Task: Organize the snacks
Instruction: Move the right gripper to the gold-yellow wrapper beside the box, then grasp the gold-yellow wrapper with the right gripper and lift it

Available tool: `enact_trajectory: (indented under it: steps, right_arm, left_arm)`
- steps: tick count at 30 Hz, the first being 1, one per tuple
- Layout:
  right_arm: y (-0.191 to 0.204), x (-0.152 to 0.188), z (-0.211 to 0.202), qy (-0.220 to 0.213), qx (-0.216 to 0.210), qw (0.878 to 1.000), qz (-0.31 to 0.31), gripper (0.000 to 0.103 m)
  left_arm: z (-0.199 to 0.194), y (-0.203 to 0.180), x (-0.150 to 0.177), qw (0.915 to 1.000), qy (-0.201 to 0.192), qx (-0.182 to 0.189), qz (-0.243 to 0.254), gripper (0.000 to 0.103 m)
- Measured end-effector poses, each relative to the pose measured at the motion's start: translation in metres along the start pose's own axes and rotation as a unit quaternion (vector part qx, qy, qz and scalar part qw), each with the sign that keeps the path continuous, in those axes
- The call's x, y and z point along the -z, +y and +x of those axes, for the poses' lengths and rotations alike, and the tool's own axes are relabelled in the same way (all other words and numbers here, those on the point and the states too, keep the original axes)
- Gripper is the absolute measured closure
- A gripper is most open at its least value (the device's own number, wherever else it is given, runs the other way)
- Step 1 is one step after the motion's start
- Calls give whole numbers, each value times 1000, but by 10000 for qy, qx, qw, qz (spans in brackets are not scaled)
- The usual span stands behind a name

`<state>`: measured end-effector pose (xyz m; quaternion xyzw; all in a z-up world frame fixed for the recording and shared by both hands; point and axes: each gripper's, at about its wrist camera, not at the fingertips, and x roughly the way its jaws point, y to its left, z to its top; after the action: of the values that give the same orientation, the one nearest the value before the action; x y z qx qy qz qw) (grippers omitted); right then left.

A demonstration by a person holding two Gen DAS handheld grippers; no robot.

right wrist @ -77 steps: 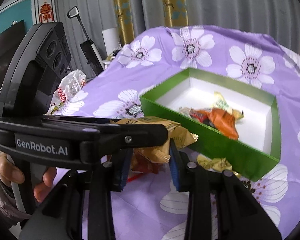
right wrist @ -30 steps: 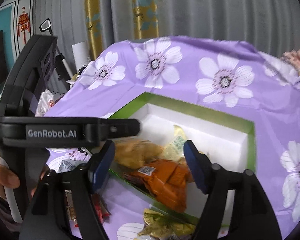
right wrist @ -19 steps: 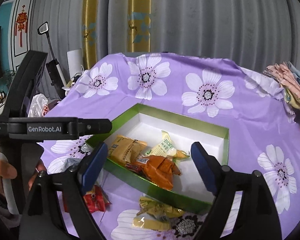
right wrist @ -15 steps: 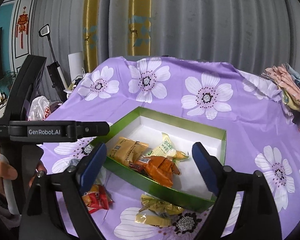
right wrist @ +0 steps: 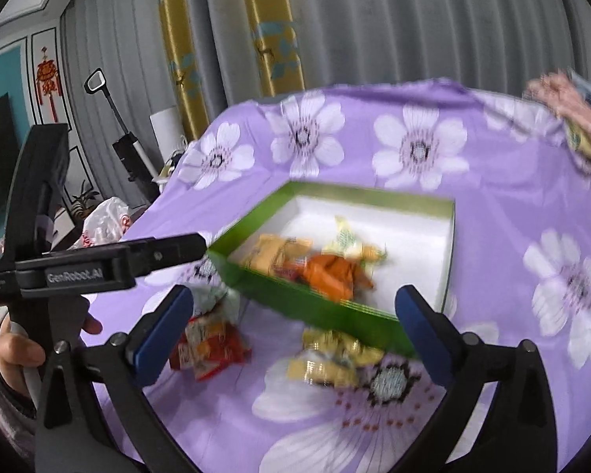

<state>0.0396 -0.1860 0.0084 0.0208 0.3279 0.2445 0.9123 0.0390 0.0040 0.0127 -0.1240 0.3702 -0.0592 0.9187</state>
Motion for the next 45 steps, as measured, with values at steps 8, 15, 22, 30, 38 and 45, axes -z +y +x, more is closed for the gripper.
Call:
enact_trajectory:
  steps: [8, 15, 22, 30, 38, 45]
  right_arm:
    - [-12, 28, 0, 250, 87, 9994, 210, 0]
    - [-19, 34, 1, 344, 121, 9989, 290, 0]
    - [-22, 40, 12, 584, 136, 9980, 207, 0]
    - [-28, 50, 38, 857, 80, 9961, 205, 1]
    - [-37, 56, 60, 1046, -200, 9933, 445, 14]
    - [-39, 62, 75, 1200, -526, 9893, 645, 35]
  left_arm:
    - [7, -21, 21, 9988, 11, -319, 379, 5]
    - [15, -31, 29, 9979, 98, -341, 537, 5]
    - [25, -29, 32, 9986, 325, -31, 428, 5]
    - [55, -41, 35, 9885, 864, 1143, 476, 5]
    - [85, -63, 45, 9768, 1314, 1546, 678, 5]
    - [103, -71, 52, 9731, 1594, 1481, 758, 33]
